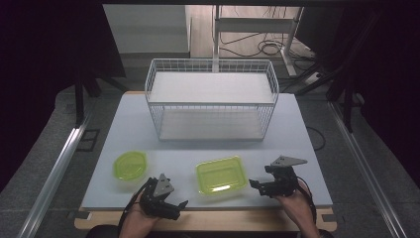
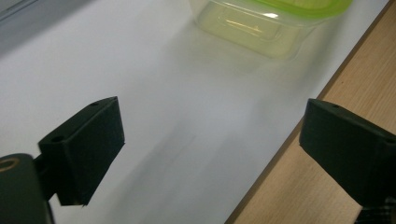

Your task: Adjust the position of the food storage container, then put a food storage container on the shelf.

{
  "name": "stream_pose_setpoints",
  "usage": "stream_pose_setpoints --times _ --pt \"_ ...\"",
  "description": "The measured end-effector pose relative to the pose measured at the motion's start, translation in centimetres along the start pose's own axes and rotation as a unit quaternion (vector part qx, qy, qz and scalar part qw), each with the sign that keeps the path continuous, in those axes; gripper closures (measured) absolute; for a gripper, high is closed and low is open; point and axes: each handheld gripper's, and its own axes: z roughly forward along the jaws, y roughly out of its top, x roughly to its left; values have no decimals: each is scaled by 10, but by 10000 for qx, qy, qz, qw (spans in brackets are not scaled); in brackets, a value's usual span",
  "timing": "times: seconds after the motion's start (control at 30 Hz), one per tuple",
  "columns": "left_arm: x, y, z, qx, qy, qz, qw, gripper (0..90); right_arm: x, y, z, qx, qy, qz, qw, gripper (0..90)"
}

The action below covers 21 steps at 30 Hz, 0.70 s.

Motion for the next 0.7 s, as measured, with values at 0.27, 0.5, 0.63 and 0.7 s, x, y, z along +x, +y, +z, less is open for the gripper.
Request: stream_pose_setpoints --times 0.27,0.5,0.63,0.7 --pt "1 -2 3 -149 3 -10 9999 25 -2 1 2 -46 48 251 9997 86" --pt "2 -3 5 -113 67 0 9999 24 1 7 3 -10 97 335 9994 74" --pt "2 -3 6 -86 114 40 9999 24 2 13 3 -16 243 496 9985 97" --pt "2 -3 6 -73 138 60 9999 24 3 17 3 -16 283 533 9982 147"
